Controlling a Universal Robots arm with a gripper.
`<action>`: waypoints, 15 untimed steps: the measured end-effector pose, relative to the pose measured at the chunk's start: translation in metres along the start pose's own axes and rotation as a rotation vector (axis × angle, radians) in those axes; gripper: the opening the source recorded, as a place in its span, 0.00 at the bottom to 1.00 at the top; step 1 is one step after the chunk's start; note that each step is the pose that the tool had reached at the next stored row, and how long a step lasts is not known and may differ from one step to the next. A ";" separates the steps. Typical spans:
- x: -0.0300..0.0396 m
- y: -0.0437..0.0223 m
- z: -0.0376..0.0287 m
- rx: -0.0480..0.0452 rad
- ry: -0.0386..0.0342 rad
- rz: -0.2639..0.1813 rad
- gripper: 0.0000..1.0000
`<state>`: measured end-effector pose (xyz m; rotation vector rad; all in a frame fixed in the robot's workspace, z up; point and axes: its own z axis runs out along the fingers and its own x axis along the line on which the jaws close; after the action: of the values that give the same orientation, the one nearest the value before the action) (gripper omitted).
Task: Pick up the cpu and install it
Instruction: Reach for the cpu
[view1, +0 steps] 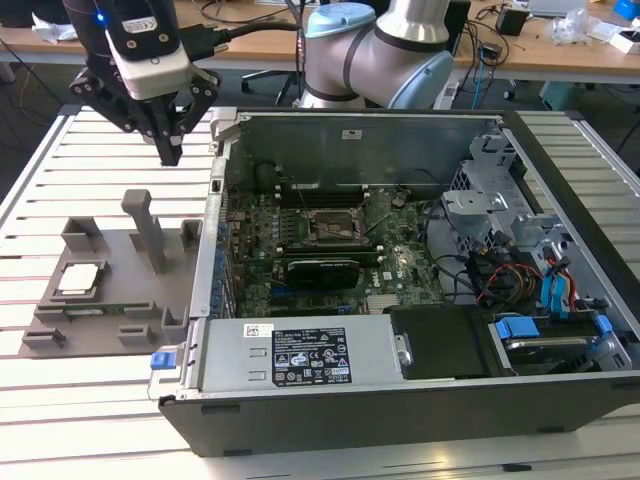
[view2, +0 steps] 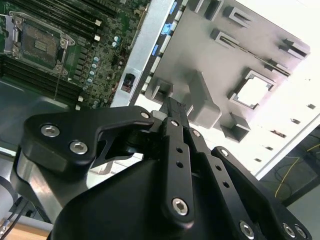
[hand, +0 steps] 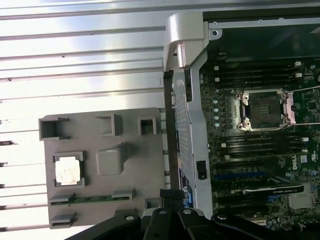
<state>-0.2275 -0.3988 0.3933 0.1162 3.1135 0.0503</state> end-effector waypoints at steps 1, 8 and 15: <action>0.0013 -0.0001 0.0000 0.0000 0.0000 0.000 0.11; 0.0103 -0.0007 -0.0003 0.0000 0.0000 0.000 0.11; 0.0192 -0.0014 -0.0005 0.0000 0.0000 0.000 0.11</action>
<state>-0.2468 -0.3988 0.3933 0.1163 3.1135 0.0503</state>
